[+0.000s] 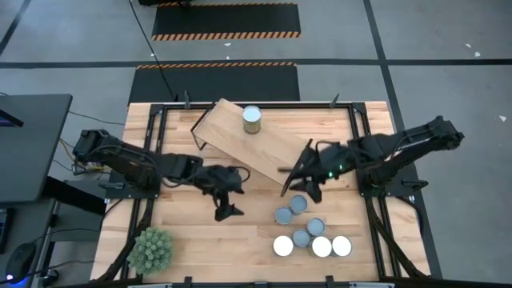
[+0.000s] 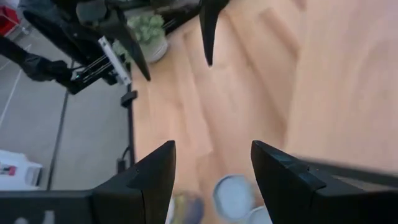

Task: Pick and place cans onto a shelf
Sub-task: Put the canned peaches on the shelf

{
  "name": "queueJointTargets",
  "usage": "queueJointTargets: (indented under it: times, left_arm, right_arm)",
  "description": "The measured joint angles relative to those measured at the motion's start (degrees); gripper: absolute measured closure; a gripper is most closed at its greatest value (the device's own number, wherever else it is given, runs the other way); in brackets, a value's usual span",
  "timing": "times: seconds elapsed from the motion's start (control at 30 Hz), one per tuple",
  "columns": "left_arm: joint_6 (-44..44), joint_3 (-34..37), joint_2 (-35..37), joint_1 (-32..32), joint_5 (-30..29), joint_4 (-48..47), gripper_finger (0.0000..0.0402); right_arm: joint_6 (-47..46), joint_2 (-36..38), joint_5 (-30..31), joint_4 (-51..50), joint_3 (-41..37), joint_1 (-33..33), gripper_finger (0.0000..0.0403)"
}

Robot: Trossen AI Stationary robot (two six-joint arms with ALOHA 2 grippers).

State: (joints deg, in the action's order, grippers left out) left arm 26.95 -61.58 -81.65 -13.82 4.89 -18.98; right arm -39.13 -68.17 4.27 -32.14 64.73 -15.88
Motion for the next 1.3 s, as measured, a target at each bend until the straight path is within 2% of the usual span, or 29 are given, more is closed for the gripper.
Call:
queueJointTargets:
  times: [0.13,0.3,0.4,0.6,0.73,0.9,1.2,1.3]
  left_arm:
    - [7.5,0.0,0.0,-3.56,-1.12,0.24,0.0006]
    - [13.87,-0.02,0.0,-8.25,-4.03,0.38,0.0006]
    - [19.01,-0.02,-0.37,-10.61,-6.84,0.4,0.0006]
    - [21.94,-0.07,-0.5,-13.87,-7.87,1.02,0.0006]
    - [22.74,-0.07,-0.5,-14.82,-7.86,1.35,0.0006]
    - [22.98,-0.07,-0.5,-16.05,-7.92,4.7,0.0006]
    - [23.03,-0.15,-0.52,-17.34,-11.03,10.09,0.0006]
    - [21.27,-3.46,-2.25,-17.34,-11.98,10.31,0.0006]
  right_arm:
    - [-3.69,-0.25,4.56,-0.1,0.0,-7.78,0.0186]
    - [-7.83,-0.1,13.36,-0.11,0.0,-16.45,0.0186]
    - [-11.55,-0.51,15.86,-0.06,0.0,-20.42,0.0186]
    - [-12.64,-2.18,21.42,-0.51,0.0,-25.37,0.0186]
    - [-13.84,-4.47,22.03,-0.04,0.0,-26.31,0.0186]
    - [-14.15,-7.59,19.88,-0.18,-0.02,-27.2,0.0186]
    - [-16.43,-8.75,18.11,-4.12,-0.02,-29.16,0.0186]
    - [-16.55,-8.73,15.5,-7.29,-0.02,-30.01,0.0186]
